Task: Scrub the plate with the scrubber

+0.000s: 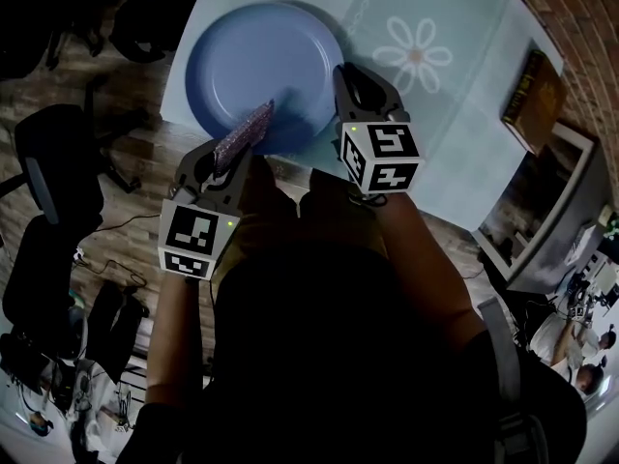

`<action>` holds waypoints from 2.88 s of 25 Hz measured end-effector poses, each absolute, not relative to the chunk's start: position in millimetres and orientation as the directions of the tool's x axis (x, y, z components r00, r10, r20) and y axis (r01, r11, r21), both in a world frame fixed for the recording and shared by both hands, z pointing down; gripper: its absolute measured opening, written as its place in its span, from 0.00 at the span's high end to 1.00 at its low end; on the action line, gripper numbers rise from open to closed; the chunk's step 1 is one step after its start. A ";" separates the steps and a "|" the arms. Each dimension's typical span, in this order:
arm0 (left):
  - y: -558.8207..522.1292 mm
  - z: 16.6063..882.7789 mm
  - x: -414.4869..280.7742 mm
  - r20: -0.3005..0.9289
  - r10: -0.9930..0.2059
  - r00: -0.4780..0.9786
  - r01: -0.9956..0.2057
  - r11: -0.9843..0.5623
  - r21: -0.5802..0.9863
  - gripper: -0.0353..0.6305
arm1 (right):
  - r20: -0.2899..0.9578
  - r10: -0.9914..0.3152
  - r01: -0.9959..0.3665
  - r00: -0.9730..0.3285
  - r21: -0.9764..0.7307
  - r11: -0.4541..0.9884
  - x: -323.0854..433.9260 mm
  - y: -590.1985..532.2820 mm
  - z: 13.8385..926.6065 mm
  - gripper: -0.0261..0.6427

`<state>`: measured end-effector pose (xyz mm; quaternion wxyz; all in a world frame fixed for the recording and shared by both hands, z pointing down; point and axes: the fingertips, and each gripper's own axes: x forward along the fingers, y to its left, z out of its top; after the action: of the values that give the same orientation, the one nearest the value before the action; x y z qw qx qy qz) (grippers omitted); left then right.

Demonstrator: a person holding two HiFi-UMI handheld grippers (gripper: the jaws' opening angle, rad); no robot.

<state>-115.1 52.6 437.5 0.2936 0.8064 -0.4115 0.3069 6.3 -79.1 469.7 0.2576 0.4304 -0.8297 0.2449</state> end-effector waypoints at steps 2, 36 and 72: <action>53.4 435.7 -101.2 0.724 -0.469 0.506 -0.823 -0.514 0.242 0.83 | 0.638 -0.587 -0.840 -0.499 -0.188 0.509 6.7 -78.9 469.5 0.87; -64.8 446.7 -32.9 0.653 -0.585 0.481 -0.847 -0.503 0.173 0.83 | 0.646 -0.597 -0.859 -0.476 -0.197 0.472 10.7 -80.4 471.8 0.87; -117.8 453.7 -186.2 0.714 -0.665 0.219 -0.943 -0.331 -0.018 0.83 | 0.660 -0.616 -0.876 -0.431 -0.142 0.460 7.6 -80.9 468.6 0.87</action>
<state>-186.2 -117.8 453.7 0.2171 0.7501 -0.5360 0.3208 7.6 -80.9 468.6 0.2700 0.4602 -0.8107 0.2410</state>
